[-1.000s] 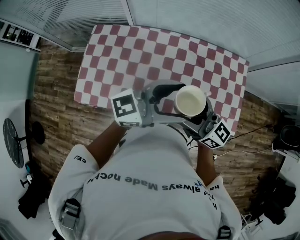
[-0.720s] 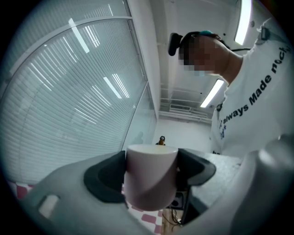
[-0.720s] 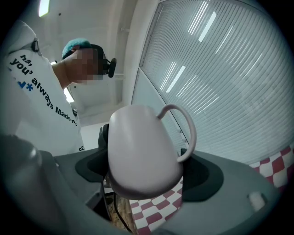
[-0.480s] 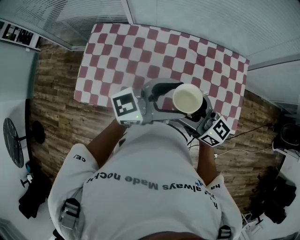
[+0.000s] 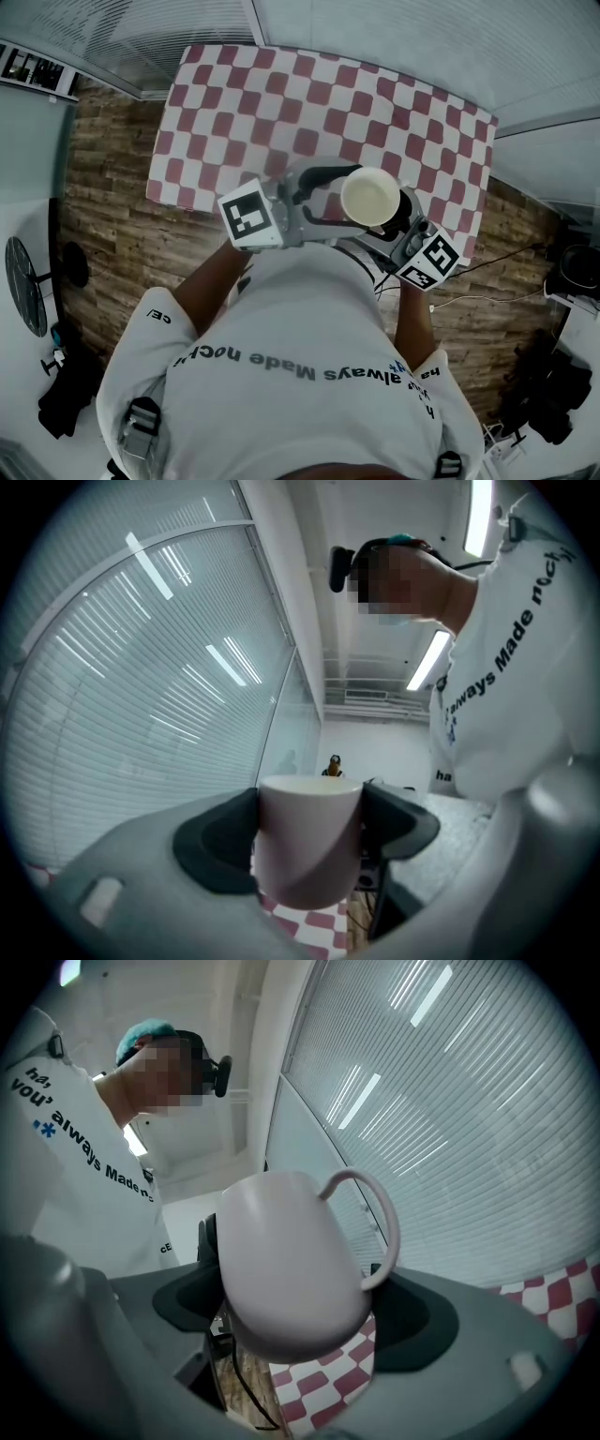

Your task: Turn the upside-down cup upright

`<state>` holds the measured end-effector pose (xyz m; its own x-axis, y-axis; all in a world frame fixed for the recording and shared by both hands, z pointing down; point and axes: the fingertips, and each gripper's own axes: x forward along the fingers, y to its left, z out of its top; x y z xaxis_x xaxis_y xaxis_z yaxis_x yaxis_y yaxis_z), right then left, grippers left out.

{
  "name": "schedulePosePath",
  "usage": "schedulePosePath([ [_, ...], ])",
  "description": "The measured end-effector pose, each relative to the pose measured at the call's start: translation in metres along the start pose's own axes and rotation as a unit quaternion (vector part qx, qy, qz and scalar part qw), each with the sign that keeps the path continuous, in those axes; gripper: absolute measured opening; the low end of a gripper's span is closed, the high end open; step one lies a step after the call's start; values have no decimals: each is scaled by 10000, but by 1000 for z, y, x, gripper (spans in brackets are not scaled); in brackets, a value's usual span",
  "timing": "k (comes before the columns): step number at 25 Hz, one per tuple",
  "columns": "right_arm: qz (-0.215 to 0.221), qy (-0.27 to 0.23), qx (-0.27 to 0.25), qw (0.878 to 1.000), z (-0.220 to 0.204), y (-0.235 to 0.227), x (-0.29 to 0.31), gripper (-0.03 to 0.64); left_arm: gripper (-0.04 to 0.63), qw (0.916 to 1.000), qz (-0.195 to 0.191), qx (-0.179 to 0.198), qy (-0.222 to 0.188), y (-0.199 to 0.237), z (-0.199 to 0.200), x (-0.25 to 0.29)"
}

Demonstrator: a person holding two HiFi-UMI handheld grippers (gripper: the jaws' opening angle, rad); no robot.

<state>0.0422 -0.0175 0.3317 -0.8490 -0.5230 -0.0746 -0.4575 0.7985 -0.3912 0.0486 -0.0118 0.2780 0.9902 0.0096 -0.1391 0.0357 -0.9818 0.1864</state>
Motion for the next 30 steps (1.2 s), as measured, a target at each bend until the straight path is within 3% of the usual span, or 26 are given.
schedulePosePath([
  [13,-953,618,-406,9927,-20,-29,-1,512,350,9981,521,225,246,21,-24,-6],
  [22,-1328,828,-1031,9823,-33,-34,-3,417,350,9952,915,161,296,42,-50,-17],
  [30,-1407,1275,-1418,9715,-60,-42,2,376,351,9951,803,278,509,49,-78,-13],
])
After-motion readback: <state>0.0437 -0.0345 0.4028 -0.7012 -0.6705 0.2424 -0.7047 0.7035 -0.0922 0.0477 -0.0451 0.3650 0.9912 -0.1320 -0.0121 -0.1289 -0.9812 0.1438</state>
